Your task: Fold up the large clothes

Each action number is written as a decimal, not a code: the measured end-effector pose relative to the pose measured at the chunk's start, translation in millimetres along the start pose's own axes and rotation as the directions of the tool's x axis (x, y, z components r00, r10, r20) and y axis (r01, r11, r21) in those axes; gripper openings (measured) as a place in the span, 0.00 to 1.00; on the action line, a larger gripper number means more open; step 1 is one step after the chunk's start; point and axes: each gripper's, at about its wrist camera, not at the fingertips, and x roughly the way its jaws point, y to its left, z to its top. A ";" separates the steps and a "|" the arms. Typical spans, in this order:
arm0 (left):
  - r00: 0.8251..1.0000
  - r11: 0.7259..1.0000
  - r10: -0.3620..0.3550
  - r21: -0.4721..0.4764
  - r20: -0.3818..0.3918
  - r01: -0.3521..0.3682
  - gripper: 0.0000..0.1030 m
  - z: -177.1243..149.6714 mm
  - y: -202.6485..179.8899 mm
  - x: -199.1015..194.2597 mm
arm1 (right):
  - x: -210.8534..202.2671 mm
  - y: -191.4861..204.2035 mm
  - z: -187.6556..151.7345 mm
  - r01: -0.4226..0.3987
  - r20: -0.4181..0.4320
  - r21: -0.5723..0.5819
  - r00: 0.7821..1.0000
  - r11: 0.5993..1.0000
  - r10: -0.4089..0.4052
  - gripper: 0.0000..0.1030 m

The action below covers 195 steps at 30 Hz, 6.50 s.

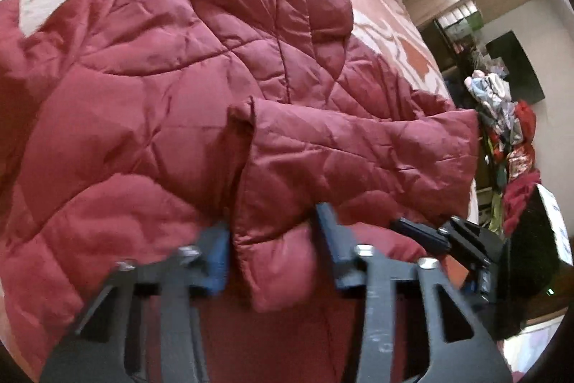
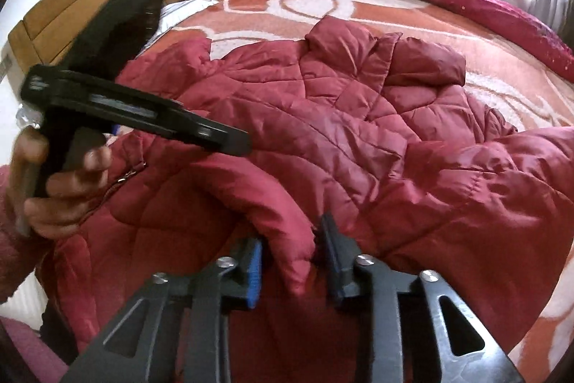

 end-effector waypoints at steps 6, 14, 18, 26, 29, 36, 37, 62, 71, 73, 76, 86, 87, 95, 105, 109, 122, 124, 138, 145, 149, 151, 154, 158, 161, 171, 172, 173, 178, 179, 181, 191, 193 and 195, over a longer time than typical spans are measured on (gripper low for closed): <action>0.997 0.998 0.033 0.042 0.073 -0.036 0.10 -5.5 -1.2 -26.2 | -16.6 -7.1 -8.2 -0.013 0.023 0.045 1.000 0.999 0.012 0.45; 0.936 0.968 0.229 0.038 0.267 -0.248 0.09 -9.7 22.4 -94.5 | -49.6 -48.8 -17.8 0.019 0.107 0.189 0.993 0.982 -0.040 0.45; 0.921 0.962 0.261 -0.002 0.291 -0.272 0.09 -2.7 45.9 -104.0 | -44.9 -83.2 -13.4 0.053 0.094 0.302 0.992 0.952 -0.085 0.46; 0.890 0.922 0.365 0.026 0.272 -0.386 0.10 -1.7 54.7 -74.5 | -17.2 -128.1 4.8 0.080 0.061 0.413 0.992 0.907 -0.115 0.46; 0.886 0.913 0.389 0.025 0.253 -0.408 0.19 -2.5 58.7 -70.1 | 1.8 -136.1 3.6 0.096 0.016 0.426 0.993 0.900 -0.113 0.45; 0.872 0.942 0.326 -0.042 0.366 -0.334 0.23 -18.2 47.0 -120.9 | 14.3 -144.8 -10.2 0.096 0.010 0.464 0.994 0.880 -0.113 0.46; 0.882 0.954 0.285 -0.018 0.376 -0.300 0.23 -18.6 39.1 -124.1 | 14.9 -145.1 -10.3 0.096 0.011 0.465 0.993 0.880 -0.114 0.46; 0.944 0.951 0.287 0.071 0.166 -0.301 0.23 0.5 35.6 -13.0 | 39.6 -129.3 0.1 0.180 -0.058 0.392 0.984 0.902 -0.171 0.54; 0.945 0.953 0.281 0.066 0.166 -0.295 0.22 3.7 40.0 -8.8 | 41.3 -129.9 -0.5 0.185 -0.063 0.388 0.983 0.903 -0.174 0.54; 0.948 0.957 0.266 0.073 0.172 -0.282 0.22 1.6 41.4 -13.6 | 41.8 -128.1 0.7 0.194 -0.065 0.380 0.981 0.904 -0.184 0.54; 0.953 0.966 0.238 0.058 0.186 -0.253 0.22 -4.8 45.0 -28.5 | 42.0 -125.6 1.8 0.209 -0.069 0.369 0.978 0.906 -0.197 0.55; 0.917 0.960 0.275 -0.140 0.290 -0.244 0.39 -46.6 97.3 -104.0 | 0.3 -101.1 0.3 0.165 0.012 0.407 0.982 0.898 -0.186 0.57; 0.912 0.956 0.281 -0.176 0.300 -0.236 0.43 -51.9 108.1 -111.5 | -7.6 -93.9 -0.8 0.142 0.030 0.401 0.985 0.905 -0.168 0.57; 0.877 0.901 0.327 -0.397 0.352 -0.176 0.72 -79.8 179.9 -151.6 | -43.0 -46.8 -13.8 0.078 0.074 0.359 0.991 0.930 -0.112 0.65; 0.847 0.813 0.413 -0.555 0.334 -0.177 0.72 -84.0 246.3 -171.6 | -55.9 -17.6 -35.4 0.035 0.069 0.367 0.995 0.929 -0.065 0.65; 0.830 0.778 0.438 -0.609 0.344 -0.158 0.72 -84.1 268.0 -176.5 | -58.5 -12.9 -36.5 0.028 0.072 0.369 0.996 0.929 -0.059 0.65; 0.811 0.671 0.464 -0.739 0.356 -0.059 0.72 -76.2 337.9 -181.7 | -55.3 -1.9 -33.6 0.006 0.074 0.371 0.997 0.929 -0.036 0.65; 0.805 0.664 0.474 -0.745 0.357 -0.061 0.73 -72.3 345.9 -181.7 | -53.8 -0.9 -34.1 0.006 0.070 0.369 0.997 0.929 -0.035 0.65; 0.779 0.719 0.494 -0.685 0.386 -0.117 0.12 -33.5 334.2 -195.6 | -49.6 8.9 -31.0 -0.018 0.069 0.351 0.998 0.936 -0.007 0.65; 0.752 0.858 0.416 -0.494 0.512 -0.139 0.08 -30.9 241.4 -221.9 | -49.0 8.1 -32.6 -0.041 0.084 0.368 0.996 0.929 0.011 0.65; 0.756 0.917 0.350 -0.367 0.553 -0.157 0.07 -25.2 182.1 -220.4 | -50.3 7.3 -34.5 -0.062 0.094 0.384 0.995 0.921 0.027 0.65; 0.764 0.938 0.317 -0.302 0.562 -0.168 0.07 -21.0 152.5 -215.6 | -52.9 6.4 -36.2 -0.064 0.100 0.386 0.995 0.920 0.027 0.65; 0.771 0.955 0.291 -0.211 0.567 -0.206 0.07 -17.4 111.3 -203.3 | -56.9 2.5 -39.3 -0.064 0.107 0.398 0.994 0.915 0.023 0.65; 0.792 0.968 0.245 -0.097 0.559 -0.231 0.07 -17.0 63.6 -180.9 | -62.7 -8.8 -46.7 -0.062 0.118 0.430 0.993 0.901 0.013 0.65; 0.812 0.975 0.205 -0.041 0.546 -0.219 0.07 -17.3 42.0 -165.2 | -65.3 -17.2 -51.8 -0.068 0.125 0.461 0.992 0.885 0.011 0.65; 0.876 0.977 0.084 0.134 0.474 -0.166 0.07 -15.0 -34.3 -104.6 | -71.2 -42.9 -54.8 -0.100 0.160 0.522 0.987 0.847 0.018 0.65; 0.881 0.977 0.076 0.143 0.467 -0.160 0.07 -13.5 -39.5 -99.6 | -71.4 -45.4 -54.8 -0.100 0.161 0.525 0.987 0.845 0.016 0.65; 0.886 0.976 0.067 0.153 0.458 -0.153 0.07 -11.7 -44.3 -93.5 | -71.4 -47.5 -54.6 -0.101 0.163 0.530 0.987 0.842 0.016 0.65; 0.905 0.966 0.067 0.199 0.420 -0.164 0.07 -8.6 -65.4 -63.5 | -75.8 -63.1 -56.7 -0.111 0.181 0.558 0.983 0.822 0.010 0.65; 0.908 0.964 0.067 0.207 0.413 -0.166 0.07 -9.4 -68.7 -58.2 | -76.6 -65.9 -56.9 -0.113 0.184 0.563 0.983 0.819 0.008 0.66; 0.914 0.960 0.071 0.221 0.400 -0.171 0.07 -11.6 -73.1 -47.8 | -79.5 -73.9 -57.1 -0.110 0.191 0.575 0.982 0.811 -0.002 0.66; 0.939 0.935 0.096 0.293 0.332 -0.199 0.07 -21.8 -91.2 5.1 | -68.6 -111.5 -35.2 -0.254 0.258 0.627 0.960 0.736 0.112 0.66; 0.938 0.922 0.119 0.314 0.325 -0.226 0.07 -26.4 -96.1 13.7 | -62.1 -119.0 -25.9 -0.307 0.282 0.639 0.947 0.705 0.156 0.67; 0.929 0.896 0.156 0.347 0.335 -0.275 0.07 -32.2 -104.0 19.5 | -53.0 -127.4 -14.3 -0.336 0.290 0.654 0.939 0.677 0.186 0.73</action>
